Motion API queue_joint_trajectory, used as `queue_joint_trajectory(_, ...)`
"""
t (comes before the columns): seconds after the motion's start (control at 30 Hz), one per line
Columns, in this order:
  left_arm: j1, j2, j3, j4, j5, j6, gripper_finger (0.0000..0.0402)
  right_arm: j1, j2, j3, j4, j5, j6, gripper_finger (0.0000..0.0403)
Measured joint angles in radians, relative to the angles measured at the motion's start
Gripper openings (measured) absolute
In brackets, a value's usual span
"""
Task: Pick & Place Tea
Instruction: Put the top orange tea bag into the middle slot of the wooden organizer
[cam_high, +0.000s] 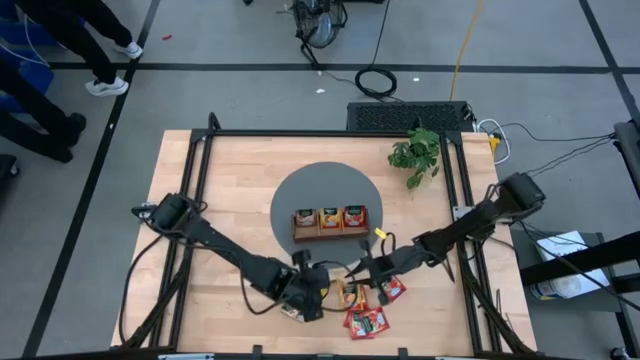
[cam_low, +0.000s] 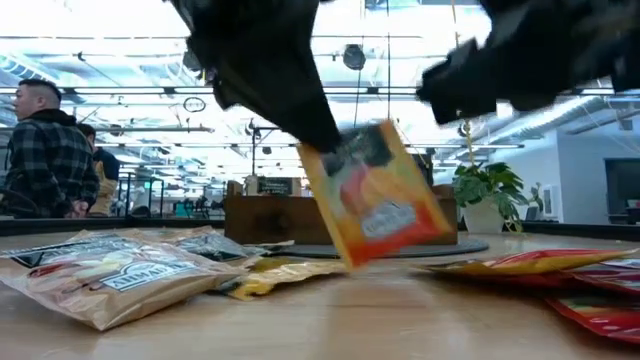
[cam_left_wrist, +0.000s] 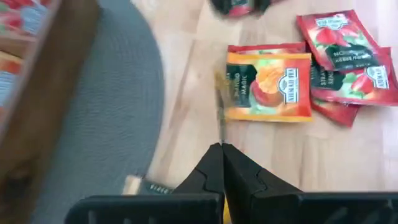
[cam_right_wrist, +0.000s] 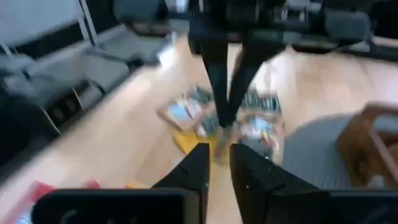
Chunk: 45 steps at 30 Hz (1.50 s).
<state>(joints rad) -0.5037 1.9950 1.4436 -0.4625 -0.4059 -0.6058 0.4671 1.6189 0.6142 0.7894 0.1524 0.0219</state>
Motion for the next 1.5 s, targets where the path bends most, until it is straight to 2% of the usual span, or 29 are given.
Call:
queue_joint_trajectory(0.2,-0.024,0.000,0.049,-0.059,-0.085,0.033,0.0003,-0.008,-0.047,0.000,-0.050,0.001,0.126,0.0119)
queue_joint_trajectory(0.4,-0.008,0.000,0.049,-0.056,-0.094,0.048,0.0003,-0.050,-0.032,0.000,-0.097,0.002,0.153,0.0163)
queue_joint_trajectory(0.53,0.007,0.000,0.049,-0.051,-0.094,0.044,0.0004,-0.056,-0.006,0.001,-0.084,0.000,0.169,0.0179)
queue_joint_trajectory(0.73,0.012,0.000,0.049,0.002,-0.092,0.056,0.0003,-0.064,0.032,0.000,-0.063,0.002,0.171,0.0181)
queue_joint_trajectory(1.03,0.024,0.000,0.049,-0.007,-0.092,0.074,0.0005,-0.092,0.041,0.000,0.024,-0.027,0.138,0.0138)
queue_joint_trajectory(1.17,0.033,0.000,0.049,-0.006,-0.091,0.077,0.0003,-0.106,0.050,0.001,0.016,-0.107,0.147,0.0103)
queue_joint_trajectory(1.4,0.034,0.000,0.049,-0.004,-0.091,0.070,0.0005,-0.107,0.050,0.001,-0.014,-0.105,0.112,0.0015)
queue_joint_trajectory(1.5,0.034,0.000,0.049,-0.003,-0.091,0.077,0.0004,-0.107,0.050,0.001,-0.007,-0.101,0.067,0.0006)
